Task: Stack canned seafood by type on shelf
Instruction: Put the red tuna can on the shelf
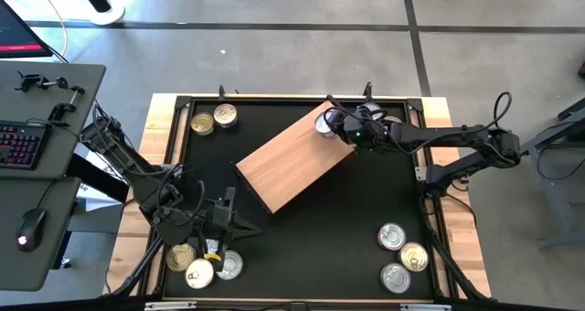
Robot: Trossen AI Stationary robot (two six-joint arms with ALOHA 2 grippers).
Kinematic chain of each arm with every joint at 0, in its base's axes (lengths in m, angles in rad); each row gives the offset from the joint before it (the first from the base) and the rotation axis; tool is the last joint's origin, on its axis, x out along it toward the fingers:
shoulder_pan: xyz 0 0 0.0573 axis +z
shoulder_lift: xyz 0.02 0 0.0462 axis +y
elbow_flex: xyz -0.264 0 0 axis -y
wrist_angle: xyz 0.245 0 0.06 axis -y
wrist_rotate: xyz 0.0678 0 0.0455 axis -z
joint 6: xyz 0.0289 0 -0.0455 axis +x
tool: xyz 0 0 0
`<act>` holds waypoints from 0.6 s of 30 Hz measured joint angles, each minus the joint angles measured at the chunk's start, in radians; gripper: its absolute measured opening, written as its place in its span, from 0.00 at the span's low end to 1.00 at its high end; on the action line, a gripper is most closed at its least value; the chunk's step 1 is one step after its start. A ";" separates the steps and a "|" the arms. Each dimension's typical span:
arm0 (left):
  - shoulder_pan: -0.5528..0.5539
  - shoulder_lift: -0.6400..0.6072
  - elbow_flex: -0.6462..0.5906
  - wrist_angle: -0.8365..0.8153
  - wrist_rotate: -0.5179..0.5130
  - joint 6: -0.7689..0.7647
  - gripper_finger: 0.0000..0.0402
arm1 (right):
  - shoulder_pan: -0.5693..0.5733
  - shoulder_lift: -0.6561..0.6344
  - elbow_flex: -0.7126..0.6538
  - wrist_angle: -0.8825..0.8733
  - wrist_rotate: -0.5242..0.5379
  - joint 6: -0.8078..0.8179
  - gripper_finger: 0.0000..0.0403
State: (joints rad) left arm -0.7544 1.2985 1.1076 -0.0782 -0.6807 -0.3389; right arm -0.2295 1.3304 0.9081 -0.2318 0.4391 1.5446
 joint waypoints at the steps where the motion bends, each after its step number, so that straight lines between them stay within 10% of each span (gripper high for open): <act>1: 0.000 0.000 0.000 0.000 0.000 0.000 0.00 | 0.000 0.000 0.000 -0.002 0.002 0.000 0.46; 18: 0.000 0.000 0.000 -0.007 0.000 0.001 0.00 | -0.001 0.000 0.082 -0.121 -0.020 -0.088 0.64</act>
State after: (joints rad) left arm -0.7544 1.2987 1.1076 -0.0853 -0.6811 -0.3382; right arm -0.2302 1.3300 0.9903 -0.3530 0.4186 1.4564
